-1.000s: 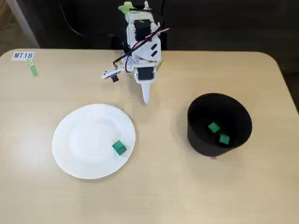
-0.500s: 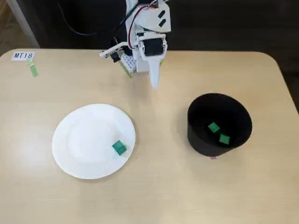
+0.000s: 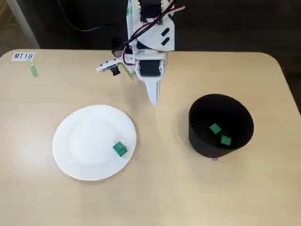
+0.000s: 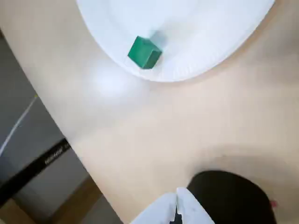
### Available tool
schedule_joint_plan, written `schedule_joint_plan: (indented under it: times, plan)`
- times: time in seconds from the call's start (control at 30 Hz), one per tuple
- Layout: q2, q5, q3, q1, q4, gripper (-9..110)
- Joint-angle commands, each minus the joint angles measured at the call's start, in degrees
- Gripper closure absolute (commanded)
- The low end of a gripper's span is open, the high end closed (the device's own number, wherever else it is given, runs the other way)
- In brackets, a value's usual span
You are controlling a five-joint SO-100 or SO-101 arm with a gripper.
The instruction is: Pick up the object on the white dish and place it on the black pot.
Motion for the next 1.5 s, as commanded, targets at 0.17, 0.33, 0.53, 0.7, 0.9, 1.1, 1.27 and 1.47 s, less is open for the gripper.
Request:
schedule_joint_plan:
  times: [0.17,0.33,0.53,0.7,0.9,1.1,1.27,1.47]
  plan:
    - [-6.59,12.74,-6.24,8.7,4.66,102]
    - [-15.56,12.83,-11.78,13.1,5.62,102]
    - [-27.86,11.25,-21.09,13.89,6.24,102]
    - [-32.26,14.41,-22.24,14.59,3.43,102]
    - [-39.37,13.54,-29.09,13.8,3.69,89]
    - [-42.54,12.22,-30.94,13.54,3.52,78]
    - [-44.12,10.2,-31.46,13.8,2.81,73]
    - [-47.9,7.21,-32.08,14.15,2.72,74]
